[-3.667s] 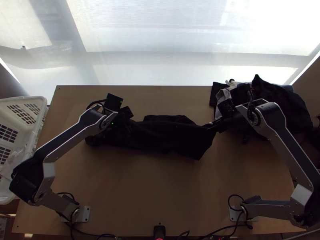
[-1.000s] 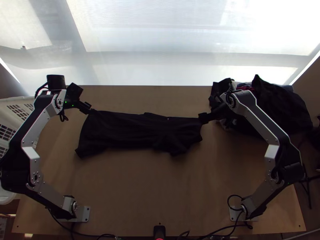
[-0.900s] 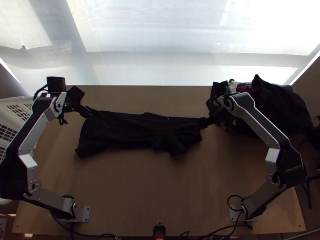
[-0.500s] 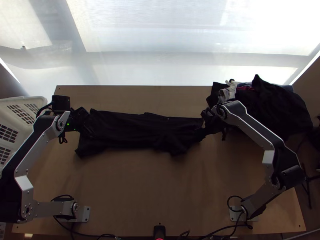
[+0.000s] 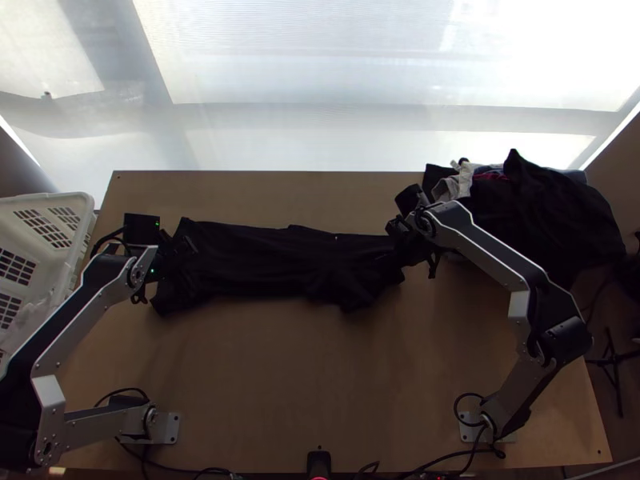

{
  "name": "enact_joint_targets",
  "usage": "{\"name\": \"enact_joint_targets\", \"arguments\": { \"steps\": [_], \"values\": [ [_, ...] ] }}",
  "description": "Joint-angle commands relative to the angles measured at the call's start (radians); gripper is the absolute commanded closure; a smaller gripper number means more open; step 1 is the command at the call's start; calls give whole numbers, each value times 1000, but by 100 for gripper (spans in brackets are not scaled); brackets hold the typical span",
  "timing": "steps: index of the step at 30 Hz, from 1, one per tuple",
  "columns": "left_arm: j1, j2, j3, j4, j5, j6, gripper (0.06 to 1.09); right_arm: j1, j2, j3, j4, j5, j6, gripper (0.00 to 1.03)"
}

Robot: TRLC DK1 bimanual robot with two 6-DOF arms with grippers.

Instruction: Fold the t-shirt

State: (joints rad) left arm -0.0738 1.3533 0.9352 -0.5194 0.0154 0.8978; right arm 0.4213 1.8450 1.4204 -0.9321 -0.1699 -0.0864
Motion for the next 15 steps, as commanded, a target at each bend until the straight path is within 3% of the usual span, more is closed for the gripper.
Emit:
{"name": "enact_joint_targets", "arguments": {
  "steps": [1, 8, 11, 15],
  "values": [
    [-29, -45, -171, 182, -60, 135, 11, 10, 16, 15, 7, -5, 1, 27],
    [60, 18, -187, 260, -58, 204, 11, 10, 23, 17, 18, -8, -1, 29],
    [75, 37, -187, 326, -58, 205, 11, 10, 26, 14, 30, -10, -1, 40],
    [83, 72, -170, 341, -54, 208, 11, 10, 26, 0, 33, -10, -3, 43]
  ]
}}
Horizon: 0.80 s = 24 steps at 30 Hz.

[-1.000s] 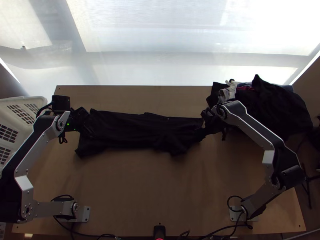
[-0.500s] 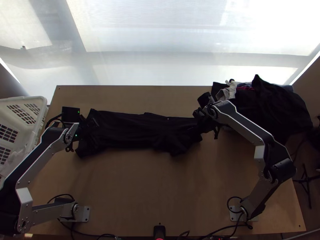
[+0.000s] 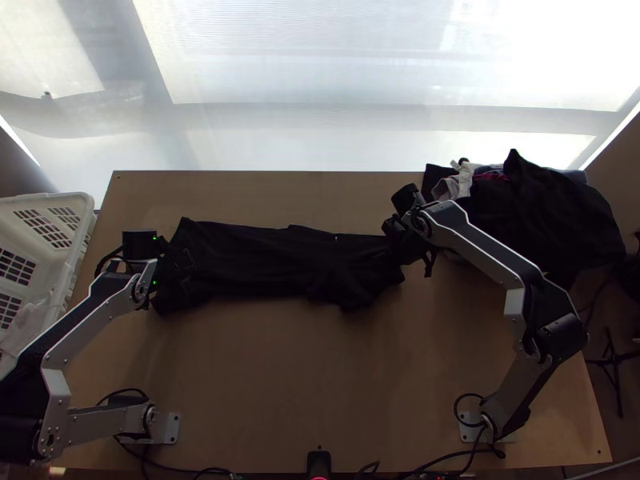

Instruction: Fold the t-shirt

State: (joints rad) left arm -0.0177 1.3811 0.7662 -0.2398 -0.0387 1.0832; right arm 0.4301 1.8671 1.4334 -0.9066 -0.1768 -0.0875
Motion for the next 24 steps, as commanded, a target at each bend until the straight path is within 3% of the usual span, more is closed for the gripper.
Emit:
{"name": "enact_joint_targets", "arguments": {
  "steps": [1, 4, 15, 17, 19, 24],
  "values": [
    [27, 49, 5, 62, 5, 23, 11, 1, 4, -16, 12, -4, -4, 49],
    [27, 53, 10, 73, 30, 26, 11, 1, 4, -18, 26, -18, -15, 66],
    [-2, 90, 2, 66, 72, 75, 12, 1, 10, -14, 29, -27, -18, 68],
    [-8, 113, 12, 85, 72, 75, 16, 1, 10, -19, 35, -35, -27, 81],
    [-16, 131, 24, 74, 72, 75, 23, -1, 10, -19, 35, -38, -27, 82],
    [-19, 141, 82, -75, 72, 75, 16, -8, 7, -13, 35, -38, -27, 82]
  ]
}}
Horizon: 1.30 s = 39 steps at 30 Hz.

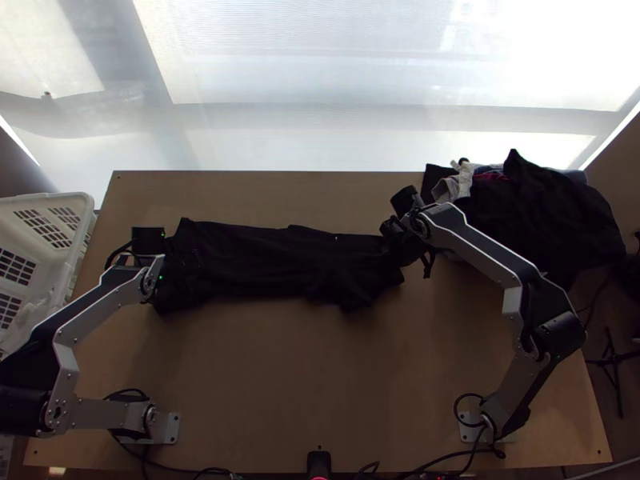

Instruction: Fold the t-shirt

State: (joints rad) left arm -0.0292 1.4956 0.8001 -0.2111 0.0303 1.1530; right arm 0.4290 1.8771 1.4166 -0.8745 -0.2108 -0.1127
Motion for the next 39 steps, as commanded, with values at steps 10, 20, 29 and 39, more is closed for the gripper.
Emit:
{"name": "enact_joint_targets", "arguments": {
  "steps": [10, 20, 29, 39],
  "values": [
    [54, 35, 209, -257, 5, 30, 14, -6, 2, -1, 11, -4, -2, 82],
    [32, 32, 231, -406, 48, 16, 14, -1, 4, -1, 11, -4, -1, 82],
    [6, 69, 177, -379, 48, 37, 14, -1, 2, -1, 11, -4, -1, 82],
    [14, 127, 200, -321, 48, 57, 15, 1, -1, -1, 9, -4, -1, 82]
  ]
}}
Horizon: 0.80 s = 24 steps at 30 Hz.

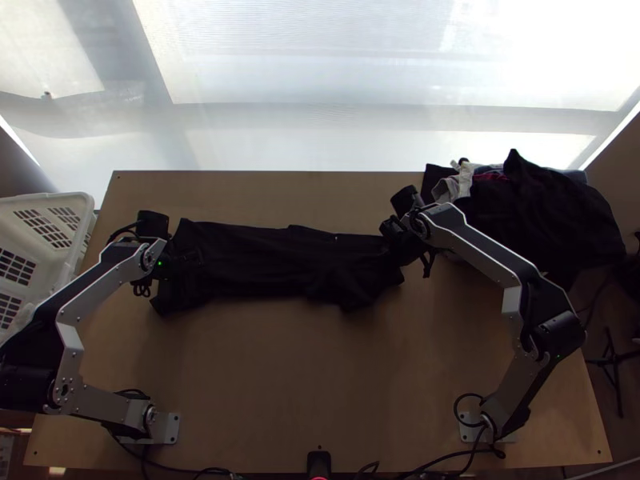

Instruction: Fold the t-shirt

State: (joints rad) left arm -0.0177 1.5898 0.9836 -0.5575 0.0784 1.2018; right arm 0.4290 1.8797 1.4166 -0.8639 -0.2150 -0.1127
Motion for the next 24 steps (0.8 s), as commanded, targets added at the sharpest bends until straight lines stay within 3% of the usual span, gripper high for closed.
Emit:
{"name": "enact_joint_targets", "arguments": {
  "steps": [1, 24],
  "values": [
    [4, 35, 24, 27, 0, 8, 15, 1, -4, -1, -1, 0, -1, 82],
    [16, -5, 142, -91, 4, -19, 16, 5, 2, -4, 3, 2, -2, 82]
  ]
}}
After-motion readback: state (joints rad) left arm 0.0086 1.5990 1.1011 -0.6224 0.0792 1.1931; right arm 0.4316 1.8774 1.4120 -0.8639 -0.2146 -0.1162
